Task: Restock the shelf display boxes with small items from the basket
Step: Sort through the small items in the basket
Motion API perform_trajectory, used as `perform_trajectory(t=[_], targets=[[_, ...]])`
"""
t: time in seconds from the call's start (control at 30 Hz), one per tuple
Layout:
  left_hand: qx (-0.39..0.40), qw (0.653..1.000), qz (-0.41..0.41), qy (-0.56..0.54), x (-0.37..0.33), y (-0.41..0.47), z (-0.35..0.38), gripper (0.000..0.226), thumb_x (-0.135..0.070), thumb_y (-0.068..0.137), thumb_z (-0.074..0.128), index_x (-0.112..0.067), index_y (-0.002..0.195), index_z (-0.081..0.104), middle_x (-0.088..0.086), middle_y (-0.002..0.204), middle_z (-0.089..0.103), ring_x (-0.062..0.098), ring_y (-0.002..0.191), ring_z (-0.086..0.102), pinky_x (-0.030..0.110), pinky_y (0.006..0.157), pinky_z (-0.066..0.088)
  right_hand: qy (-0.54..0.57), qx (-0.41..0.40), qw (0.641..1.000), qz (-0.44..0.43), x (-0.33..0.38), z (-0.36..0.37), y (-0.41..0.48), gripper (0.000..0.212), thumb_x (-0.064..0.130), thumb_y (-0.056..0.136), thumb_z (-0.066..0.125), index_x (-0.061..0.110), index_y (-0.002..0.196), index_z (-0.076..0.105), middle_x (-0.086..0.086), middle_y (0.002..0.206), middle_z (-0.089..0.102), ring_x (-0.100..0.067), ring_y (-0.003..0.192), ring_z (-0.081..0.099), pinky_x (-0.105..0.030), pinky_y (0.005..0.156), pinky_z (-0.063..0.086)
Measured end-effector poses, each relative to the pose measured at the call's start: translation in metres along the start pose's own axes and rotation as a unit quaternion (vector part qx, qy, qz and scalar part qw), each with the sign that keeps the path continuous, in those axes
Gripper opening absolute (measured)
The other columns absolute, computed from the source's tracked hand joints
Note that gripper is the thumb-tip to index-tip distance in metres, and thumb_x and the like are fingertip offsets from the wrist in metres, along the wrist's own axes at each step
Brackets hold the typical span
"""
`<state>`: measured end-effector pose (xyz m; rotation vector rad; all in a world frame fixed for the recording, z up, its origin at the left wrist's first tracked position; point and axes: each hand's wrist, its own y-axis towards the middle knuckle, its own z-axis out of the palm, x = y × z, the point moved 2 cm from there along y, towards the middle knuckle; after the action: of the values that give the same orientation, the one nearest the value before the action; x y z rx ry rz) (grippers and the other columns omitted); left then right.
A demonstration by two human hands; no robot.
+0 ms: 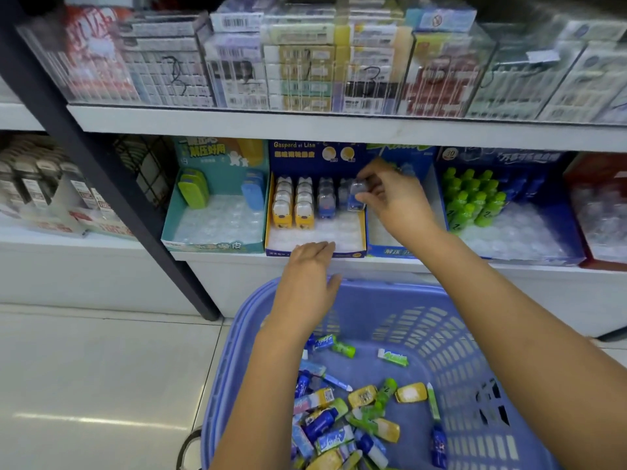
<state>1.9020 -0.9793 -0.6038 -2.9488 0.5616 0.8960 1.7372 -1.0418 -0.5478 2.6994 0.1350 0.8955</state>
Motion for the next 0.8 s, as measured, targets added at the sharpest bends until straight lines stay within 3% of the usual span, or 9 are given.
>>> perform_trajectory(t=[0.17,0.37,0.53,0.63,0.73,0.8], targets=[[-0.017,1.000,0.011,0.007,0.006,0.002,0.004,0.054,-0.024,0.094,0.054,-0.013,0.144,0.038,0.004,0.146,0.041,0.020,0.136,0.030,0.025,0.112,0.018,-0.074,0.071,0.995,-0.002,-0.004,0.020,0.011,0.026,0.016,0.087,0.064,0.012,0.110,0.054,-0.012,0.099,0.065,-0.029,0.089,0.060,-0.040,0.080,0.052],[-0.019,1.000,0.018,0.003,0.008,0.002,0.005,0.054,-0.025,0.094,0.055,-0.013,0.144,0.038,0.003,0.147,0.041,0.019,0.136,0.030,0.025,0.112,0.019,-0.148,0.055,0.987,-0.012,0.000,0.022,0.016,0.022,0.013,0.086,0.064,0.007,0.106,0.057,-0.015,0.106,0.061,-0.031,0.096,0.057,-0.033,0.074,0.044],[-0.005,1.000,0.014,-0.003,0.009,0.003,0.005,0.055,-0.025,0.094,0.055,-0.013,0.144,0.037,0.003,0.147,0.040,0.020,0.137,0.028,0.025,0.113,0.018,-0.139,0.069,0.987,0.050,0.006,0.022,0.021,0.017,0.008,0.089,0.055,0.002,0.104,0.061,-0.015,0.107,0.060,-0.013,0.072,0.051,-0.025,0.063,0.036],[-0.015,0.999,0.018,-0.035,0.004,-0.002,0.002,0.052,-0.023,0.094,0.055,-0.012,0.143,0.041,0.002,0.148,0.040,0.017,0.138,0.029,0.022,0.112,0.018,-0.158,0.106,0.979,0.072,0.011,0.016,0.019,0.024,0.010,0.091,0.052,0.006,0.112,0.061,-0.017,0.117,0.057,-0.024,0.094,0.053,-0.028,0.078,0.040],[-0.128,0.985,0.029,-0.114,-0.002,-0.015,-0.004,0.030,-0.021,0.093,0.056,-0.013,0.121,0.061,0.001,0.123,0.061,0.014,0.116,0.053,0.021,0.098,0.038,-0.184,0.089,0.979,0.014,0.019,0.014,-0.005,0.039,0.017,0.088,0.059,0.012,0.126,0.052,-0.016,0.125,0.048,-0.032,0.107,0.052,-0.035,0.088,0.046],[-0.142,0.979,0.009,-0.144,0.001,-0.023,-0.002,0.014,-0.023,0.092,0.056,-0.017,0.099,0.066,-0.004,0.093,0.067,0.010,0.086,0.061,0.022,0.076,0.048,-0.108,0.025,0.994,-0.013,0.025,0.015,-0.031,0.030,0.022,0.086,0.063,0.011,0.113,0.054,-0.011,0.107,0.056,-0.026,0.089,0.055,-0.035,0.076,0.048]])
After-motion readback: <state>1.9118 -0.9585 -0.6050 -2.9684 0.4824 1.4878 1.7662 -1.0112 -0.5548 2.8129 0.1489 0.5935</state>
